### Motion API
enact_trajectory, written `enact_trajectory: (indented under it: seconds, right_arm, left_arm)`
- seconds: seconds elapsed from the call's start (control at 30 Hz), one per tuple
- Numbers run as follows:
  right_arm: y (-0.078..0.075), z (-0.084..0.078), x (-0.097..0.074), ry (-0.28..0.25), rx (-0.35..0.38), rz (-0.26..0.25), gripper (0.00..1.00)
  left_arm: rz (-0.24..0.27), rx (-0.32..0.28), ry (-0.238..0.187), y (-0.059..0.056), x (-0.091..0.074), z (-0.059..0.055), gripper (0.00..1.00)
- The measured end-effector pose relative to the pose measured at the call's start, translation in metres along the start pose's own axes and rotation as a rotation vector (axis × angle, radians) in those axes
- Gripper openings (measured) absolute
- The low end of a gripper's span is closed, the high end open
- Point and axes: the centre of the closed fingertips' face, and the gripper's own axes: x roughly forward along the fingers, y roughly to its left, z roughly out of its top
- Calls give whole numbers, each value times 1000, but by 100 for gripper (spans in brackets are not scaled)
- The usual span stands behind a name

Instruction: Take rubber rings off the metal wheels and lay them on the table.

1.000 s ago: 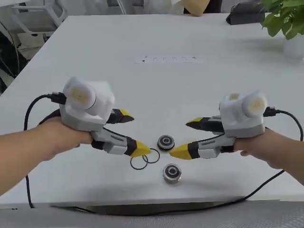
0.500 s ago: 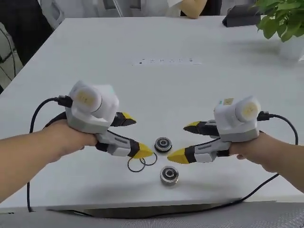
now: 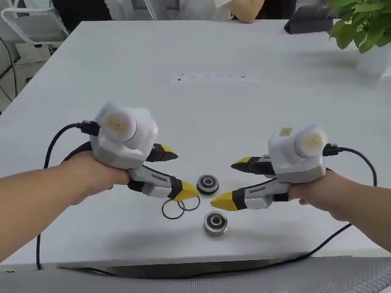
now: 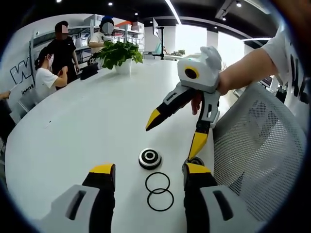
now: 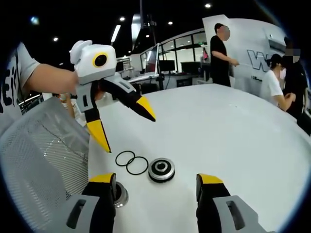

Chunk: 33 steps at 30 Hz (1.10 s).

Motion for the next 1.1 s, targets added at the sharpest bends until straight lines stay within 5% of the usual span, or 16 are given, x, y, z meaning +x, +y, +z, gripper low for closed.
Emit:
enact_trajectory:
  seconds: [1.1]
  right_arm:
    - [-1, -6, 0, 11, -6, -1, 61]
  left_arm:
    - [-19, -11, 20, -1, 23, -3, 38]
